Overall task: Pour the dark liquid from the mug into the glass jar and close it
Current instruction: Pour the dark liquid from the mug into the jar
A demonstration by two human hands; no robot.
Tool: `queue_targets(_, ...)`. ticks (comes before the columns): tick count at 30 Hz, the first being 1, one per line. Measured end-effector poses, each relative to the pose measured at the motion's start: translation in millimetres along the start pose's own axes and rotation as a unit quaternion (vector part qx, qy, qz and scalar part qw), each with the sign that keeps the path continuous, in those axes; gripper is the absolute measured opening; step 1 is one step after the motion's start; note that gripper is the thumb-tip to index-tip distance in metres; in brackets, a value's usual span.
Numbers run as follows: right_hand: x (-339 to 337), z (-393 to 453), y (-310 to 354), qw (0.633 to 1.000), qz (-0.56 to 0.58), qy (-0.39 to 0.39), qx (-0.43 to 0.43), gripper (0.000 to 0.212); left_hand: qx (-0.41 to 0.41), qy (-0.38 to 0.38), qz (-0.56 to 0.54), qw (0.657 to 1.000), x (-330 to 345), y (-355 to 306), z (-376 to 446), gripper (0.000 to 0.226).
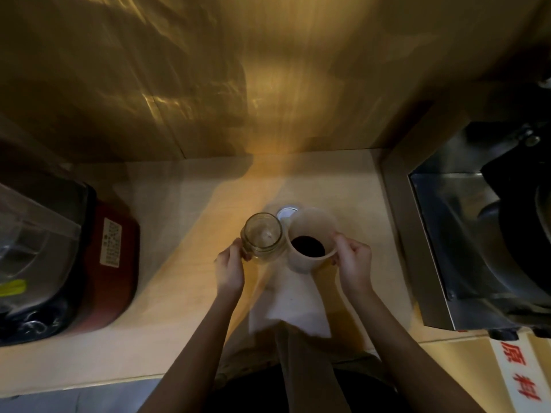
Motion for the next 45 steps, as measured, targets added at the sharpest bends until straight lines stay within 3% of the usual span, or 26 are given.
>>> queue_targets(8,-8.6,14.5,-3.8,1.000,-0.005,0.013,0.008,0.051,-0.054,-0.046,-0.046,0.996,3.8,2.7,6.4,0.045)
queue_targets(15,-19.0,31.2,31.4,0.998,-0.055,0.000,-0.044,0.052,-0.082,-0.017,-0.078,0.993,14.1,-24.1,14.6,0.038)
queue_targets(21,-27.5,47.2,97.2,0.993,-0.067,0.010,-0.098,0.043,-0.035,0.005,-0.054,0.998,14.9,-92.4,14.7,0.033)
queue_targets(25,-32.7,55.9,157.5,0.972,-0.144,0.021,-0.184,0.053,0.055,0.023,0.010,0.998,14.4,-147.3,-1.2,0.034)
queue_targets(28,-34.4,53.6,206.5,0.941,-0.191,0.021,-0.278,0.062,0.124,0.025,0.091,0.988,13.2,-173.5,-14.3,0.037)
queue_targets(33,-25.1,42.6,261.9,0.862,-0.319,0.000,-0.393,0.058,0.160,-0.008,0.155,0.975,9.8,-192.4,-26.0,0.057)
queue_targets(39,2.6,17.8,293.3,0.758,-0.458,0.022,-0.463,0.057,0.214,-0.023,0.185,0.959,15.8,-213.1,-44.6,0.051)
queue_targets(45,18.5,-9.7,316.7,0.647,-0.523,0.003,-0.554,0.052,0.205,-0.034,0.155,0.966,18.2,-210.3,-49.7,0.043)
Point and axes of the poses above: each hand's wrist, its own z-axis towards the middle knuckle, its own x-axis out of the palm, y = z × x, the point moved 8 cm from there along z, towards the middle knuckle, and after that the axes turned 15 degrees about -z, right-handed, at the moved point
